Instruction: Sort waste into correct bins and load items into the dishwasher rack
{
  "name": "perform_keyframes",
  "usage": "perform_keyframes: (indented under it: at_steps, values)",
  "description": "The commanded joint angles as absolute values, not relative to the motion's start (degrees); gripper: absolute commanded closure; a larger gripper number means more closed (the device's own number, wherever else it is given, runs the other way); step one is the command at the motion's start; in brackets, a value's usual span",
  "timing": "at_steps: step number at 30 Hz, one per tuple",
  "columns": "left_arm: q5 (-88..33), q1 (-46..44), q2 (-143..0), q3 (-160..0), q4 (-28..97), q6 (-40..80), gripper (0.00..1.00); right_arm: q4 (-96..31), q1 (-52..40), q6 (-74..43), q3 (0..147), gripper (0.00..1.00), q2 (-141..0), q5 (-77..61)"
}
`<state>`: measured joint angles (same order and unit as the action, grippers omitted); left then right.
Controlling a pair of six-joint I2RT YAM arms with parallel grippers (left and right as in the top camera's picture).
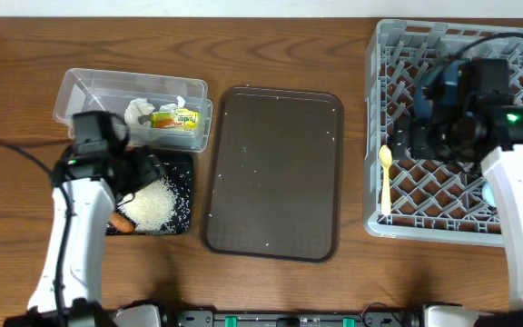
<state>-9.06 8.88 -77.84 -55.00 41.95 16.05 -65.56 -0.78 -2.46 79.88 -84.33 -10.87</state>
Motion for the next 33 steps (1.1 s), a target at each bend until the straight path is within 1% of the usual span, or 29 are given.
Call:
perform_keyframes:
  at_steps: [1,5,7,9,12,15,21,25,29,33]
  values:
    - [-11.4,2.0,-77.1,-57.2,43.9,8.6,0.18,-64.7,-4.7,0.1,80.2,0.01,-86.7,-14.6]
    - [-11.3,-5.4,-77.1,-57.6,47.6,6.8,0.12,-64.1,-9.7,1.1,80.2,0.01,-89.6,-14.6]
    - [-11.0,-7.6,-77.1,-58.0,51.5,4.9,0.12,-64.3,-11.8,2.2,80.2,0.01,-90.9,-14.6]
    - [-10.9,-8.5,-77.1,-58.9,57.3,3.7,0.11,-64.6,-12.9,2.1,80.2,0.01,-91.7,-14.2]
    - [-8.8,-8.1,-77.1,-61.1,67.7,3.2,0.11,-64.2,-11.8,-2.7,80.2,0.01,-91.7,-12.6]
    - [-6.8,-7.5,-76.7,-62.7,71.9,4.2,0.11,-63.4,-9.2,-6.3,80.2,0.01,-91.0,-12.3]
    - [-6.4,-7.3,-70.5,-62.7,68.7,5.0,0.11,-64.0,-2.9,-6.5,80.2,0.01,-87.1,-12.3]
    - [-5.5,-7.3,-63.5,-61.5,65.8,5.2,0.11,-64.3,0.0,-5.1,79.6,0.01,-82.3,-12.0]
    - [-3.2,-7.3,-54.9,-58.8,62.8,5.3,0.11,-60.4,0.5,-5.1,75.6,0.01,-75.4,-10.2]
    - [-2.9,-7.3,-44.6,-55.7,59.5,5.4,0.11,-53.0,0.5,-5.1,66.7,0.01,-64.8,-9.6]
